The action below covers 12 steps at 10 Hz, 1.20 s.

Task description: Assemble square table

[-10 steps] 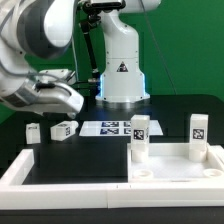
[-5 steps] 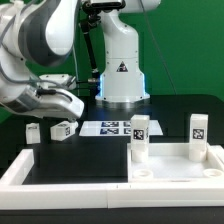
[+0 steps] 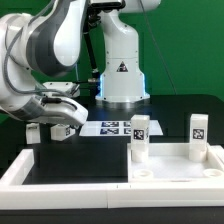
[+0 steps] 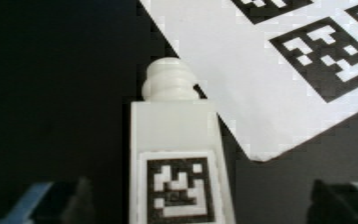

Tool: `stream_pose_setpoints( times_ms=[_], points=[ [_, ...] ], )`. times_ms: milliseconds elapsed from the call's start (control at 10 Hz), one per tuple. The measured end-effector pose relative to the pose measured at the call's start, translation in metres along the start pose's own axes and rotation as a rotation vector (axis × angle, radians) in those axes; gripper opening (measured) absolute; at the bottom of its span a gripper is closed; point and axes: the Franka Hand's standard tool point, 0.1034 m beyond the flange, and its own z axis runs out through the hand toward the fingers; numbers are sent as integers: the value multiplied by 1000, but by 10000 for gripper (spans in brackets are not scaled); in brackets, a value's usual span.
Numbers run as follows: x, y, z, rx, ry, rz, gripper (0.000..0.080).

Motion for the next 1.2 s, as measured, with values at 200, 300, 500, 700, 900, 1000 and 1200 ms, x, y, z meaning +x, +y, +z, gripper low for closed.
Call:
stream_pose_setpoints(
  times_ms=[200,300,500,700,900,1000,1200],
  points=[
    [0,0,0,0,-1,0,302],
    [0,0,0,0,-2,0,302],
    [0,0,0,0,-2,0,284],
    [0,0,0,0,-2,0,284],
    [0,0,0,0,-2,0,284],
    [0,0,0,0,-2,0,285],
    [0,0,0,0,-2,0,285]
  ],
)
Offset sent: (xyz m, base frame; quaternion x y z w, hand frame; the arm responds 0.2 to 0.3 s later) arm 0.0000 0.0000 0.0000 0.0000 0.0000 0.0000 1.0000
